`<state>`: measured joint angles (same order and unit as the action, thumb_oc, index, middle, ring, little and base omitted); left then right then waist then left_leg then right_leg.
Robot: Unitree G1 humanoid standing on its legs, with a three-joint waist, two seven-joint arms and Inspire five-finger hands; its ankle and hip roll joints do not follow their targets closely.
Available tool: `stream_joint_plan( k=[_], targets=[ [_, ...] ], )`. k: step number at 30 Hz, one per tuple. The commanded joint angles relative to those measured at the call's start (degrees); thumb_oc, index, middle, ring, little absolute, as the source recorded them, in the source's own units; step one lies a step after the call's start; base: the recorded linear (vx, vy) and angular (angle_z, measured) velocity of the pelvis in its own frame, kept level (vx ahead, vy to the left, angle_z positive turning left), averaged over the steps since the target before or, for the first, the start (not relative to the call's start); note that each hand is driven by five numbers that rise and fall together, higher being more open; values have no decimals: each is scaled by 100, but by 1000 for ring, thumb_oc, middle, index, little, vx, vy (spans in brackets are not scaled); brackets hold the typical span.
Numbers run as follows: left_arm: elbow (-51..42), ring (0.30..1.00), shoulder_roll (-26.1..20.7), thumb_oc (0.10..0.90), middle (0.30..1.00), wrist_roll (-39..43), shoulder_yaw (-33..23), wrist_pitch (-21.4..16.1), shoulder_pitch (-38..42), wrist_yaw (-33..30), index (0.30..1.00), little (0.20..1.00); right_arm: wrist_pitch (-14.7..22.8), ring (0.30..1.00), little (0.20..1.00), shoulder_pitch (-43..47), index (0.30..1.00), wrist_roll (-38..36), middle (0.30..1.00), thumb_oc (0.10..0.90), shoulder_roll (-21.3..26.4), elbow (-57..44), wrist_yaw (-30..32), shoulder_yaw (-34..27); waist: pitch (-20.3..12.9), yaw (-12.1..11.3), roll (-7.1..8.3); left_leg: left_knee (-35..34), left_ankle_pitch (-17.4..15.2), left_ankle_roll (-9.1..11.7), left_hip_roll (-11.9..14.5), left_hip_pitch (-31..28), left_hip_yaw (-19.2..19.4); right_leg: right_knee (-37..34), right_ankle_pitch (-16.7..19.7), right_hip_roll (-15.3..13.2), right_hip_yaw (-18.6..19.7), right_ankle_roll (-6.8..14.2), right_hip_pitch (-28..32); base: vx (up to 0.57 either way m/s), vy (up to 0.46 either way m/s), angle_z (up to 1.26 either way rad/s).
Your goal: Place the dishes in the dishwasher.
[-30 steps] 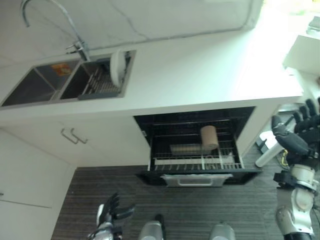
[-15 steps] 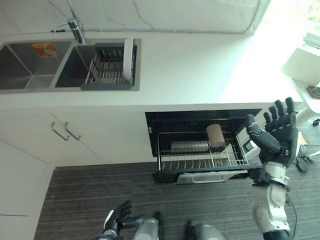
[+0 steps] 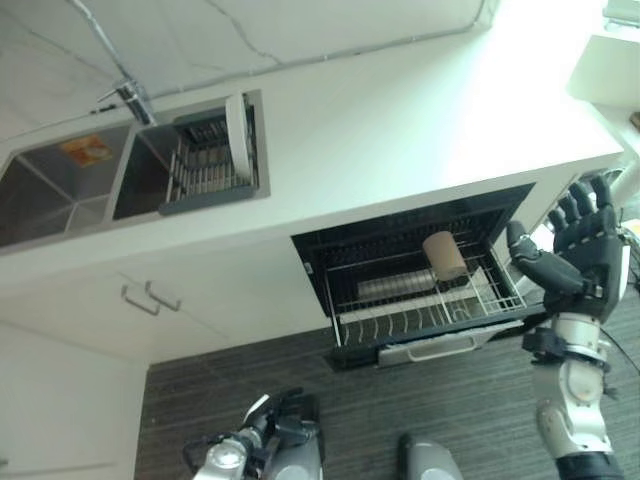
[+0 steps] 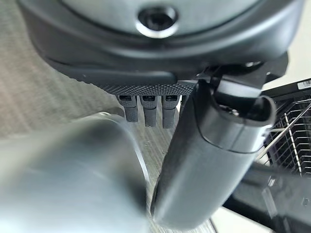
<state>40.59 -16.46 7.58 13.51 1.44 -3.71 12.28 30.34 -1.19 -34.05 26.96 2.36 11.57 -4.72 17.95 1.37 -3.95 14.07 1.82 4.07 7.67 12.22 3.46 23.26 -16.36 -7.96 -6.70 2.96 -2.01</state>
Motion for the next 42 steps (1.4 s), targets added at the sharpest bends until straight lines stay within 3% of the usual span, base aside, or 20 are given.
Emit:
stream_joint_plan(
  k=[1, 8, 15, 24, 33, 42],
  targets=[
    [-355, 900, -101, 800, 900, -49, 197, -17, -441, 237, 900, 900, 164, 900, 900, 364, 900, -245, 900, 800, 131, -662, -689, -270, -320, -179, 265, 312, -1054, -124, -254, -368, -73, -607, 392, -15, -399, 159, 63, 162, 151, 16],
    [-229, 900, -61, 800, 900, -192, 304, -77, -499, -55, 900, 900, -57, 900, 900, 709, 900, -198, 900, 800, 83, -785, -1112, 283, -363, -445, 397, 312, -1336, -360, -453, -535, -111, -607, 489, -246, -517, 294, -37, 104, 45, 3],
    [-108, 900, -133, 800, 900, -240, 476, 297, -441, 304, 900, 900, 132, 900, 900, 1123, 900, -54, 900, 800, -10, -1047, -1313, 648, -402, -592, 311, 312, -1405, -435, -467, -570, -115, -607, 537, -389, -606, 408, 10, 60, 24, -6],
    [667, 900, 26, 800, 900, -609, 858, 39, -256, 489, 900, 900, -329, 900, 900, 2078, 900, 295, 900, 800, -88, -1428, -817, 1139, -434, -839, 334, 312, -1402, -385, -446, -426, -81, -607, 600, -605, -766, 521, -125, 74, 30, -1],
    [509, 900, -203, 800, 900, -592, 1242, -197, -40, 650, 900, 900, -851, 900, 900, 3499, 900, 636, 900, 800, -282, -1053, 296, 1627, -39, -1270, 501, 312, -1288, -432, -570, -167, -216, -607, 805, -798, -811, 605, -458, -20, -12, 4],
    [238, 900, -479, 800, 900, -1042, 1432, -308, -30, 438, 900, 900, -617, 900, 900, 4062, 900, 777, 900, 800, -399, -97, 1027, 1619, 122, -1526, 554, 312, -1207, -450, -582, -83, -317, -607, 881, -889, -901, 657, -448, 23, -4, 3]
  ],
)
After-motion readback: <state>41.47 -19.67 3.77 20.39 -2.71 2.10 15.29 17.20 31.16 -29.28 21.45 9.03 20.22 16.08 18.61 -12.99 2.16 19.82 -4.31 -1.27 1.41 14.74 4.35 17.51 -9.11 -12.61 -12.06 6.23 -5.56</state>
